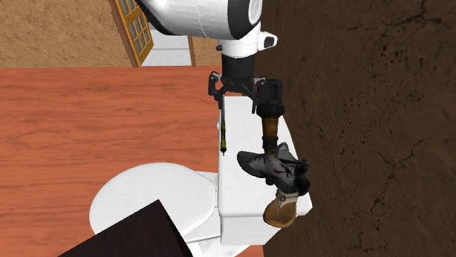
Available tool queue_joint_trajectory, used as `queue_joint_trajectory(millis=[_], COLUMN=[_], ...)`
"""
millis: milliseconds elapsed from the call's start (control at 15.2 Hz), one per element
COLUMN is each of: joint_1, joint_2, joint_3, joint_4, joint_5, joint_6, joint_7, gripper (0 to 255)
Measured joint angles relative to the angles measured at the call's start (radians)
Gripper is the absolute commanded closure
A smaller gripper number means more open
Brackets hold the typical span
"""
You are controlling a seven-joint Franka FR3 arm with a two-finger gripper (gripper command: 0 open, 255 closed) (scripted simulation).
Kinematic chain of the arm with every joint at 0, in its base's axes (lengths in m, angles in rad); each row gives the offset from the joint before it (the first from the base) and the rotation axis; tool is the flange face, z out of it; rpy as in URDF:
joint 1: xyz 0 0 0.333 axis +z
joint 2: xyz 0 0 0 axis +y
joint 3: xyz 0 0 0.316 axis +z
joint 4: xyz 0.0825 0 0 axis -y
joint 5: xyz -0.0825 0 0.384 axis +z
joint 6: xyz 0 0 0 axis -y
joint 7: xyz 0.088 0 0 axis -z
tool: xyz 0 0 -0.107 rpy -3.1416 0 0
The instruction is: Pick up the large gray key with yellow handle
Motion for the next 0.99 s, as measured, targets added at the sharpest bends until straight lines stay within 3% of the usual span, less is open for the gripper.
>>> queue_joint_trajectory(millis=[726, 990], joint_1=[0.140, 0.156], joint_2=[0.364, 0.418], joint_3=[0.017, 0.011], joint_4=[0.371, 0.402], joint_5=[-0.117, -0.133], joint_6=[-0.011, 0.012], joint_7=[-0.052, -0.054], gripper=[0, 0])
